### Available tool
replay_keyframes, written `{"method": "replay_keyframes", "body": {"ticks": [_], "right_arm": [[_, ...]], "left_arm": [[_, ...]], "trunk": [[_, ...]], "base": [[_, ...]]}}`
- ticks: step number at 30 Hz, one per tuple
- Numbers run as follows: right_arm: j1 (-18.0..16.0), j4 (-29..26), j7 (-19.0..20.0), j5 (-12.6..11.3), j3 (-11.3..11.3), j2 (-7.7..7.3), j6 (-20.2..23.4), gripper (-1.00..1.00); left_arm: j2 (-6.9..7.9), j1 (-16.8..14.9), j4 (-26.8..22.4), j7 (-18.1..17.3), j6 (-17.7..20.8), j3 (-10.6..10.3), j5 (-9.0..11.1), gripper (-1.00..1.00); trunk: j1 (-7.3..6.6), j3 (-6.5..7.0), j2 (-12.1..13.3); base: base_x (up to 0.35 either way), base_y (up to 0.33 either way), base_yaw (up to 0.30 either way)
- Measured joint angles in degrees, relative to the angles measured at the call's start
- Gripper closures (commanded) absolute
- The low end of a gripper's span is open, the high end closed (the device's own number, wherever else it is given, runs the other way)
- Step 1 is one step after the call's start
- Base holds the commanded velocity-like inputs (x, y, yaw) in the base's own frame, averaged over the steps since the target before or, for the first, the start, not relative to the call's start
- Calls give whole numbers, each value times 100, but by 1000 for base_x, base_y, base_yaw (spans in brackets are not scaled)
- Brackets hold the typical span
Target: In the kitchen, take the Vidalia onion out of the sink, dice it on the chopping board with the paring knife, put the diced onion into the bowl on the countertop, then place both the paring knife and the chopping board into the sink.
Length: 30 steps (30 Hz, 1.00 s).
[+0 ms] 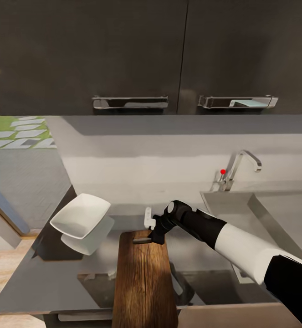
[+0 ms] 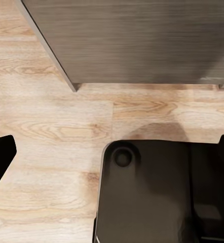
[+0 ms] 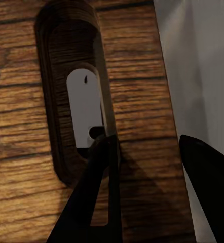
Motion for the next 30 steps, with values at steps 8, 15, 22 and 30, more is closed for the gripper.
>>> {"method": "replay_keyframes", "body": {"ticks": [8,15,22,30], "right_arm": [[0,91,-9,6,-13,-12,5,100],[-2,383,-10,8,-191,-6,-10,100],[-1,552,-10,9,-551,-6,-8,100],[-3,876,-17,10,-1298,-3,-15,100]], "left_arm": [[0,-1,4,0,-2,0,-1,-100],[0,0,52,0,-1,0,-4,-100],[0,-1,92,0,-1,0,-4,-100],[0,0,120,0,-1,0,-6,-100]], "trunk": [[0,73,0],[0,137,0],[0,196,1],[0,210,1]], "base": [[0,0,0],[0,0,0],[0,0,0],[0,0,0]]}}
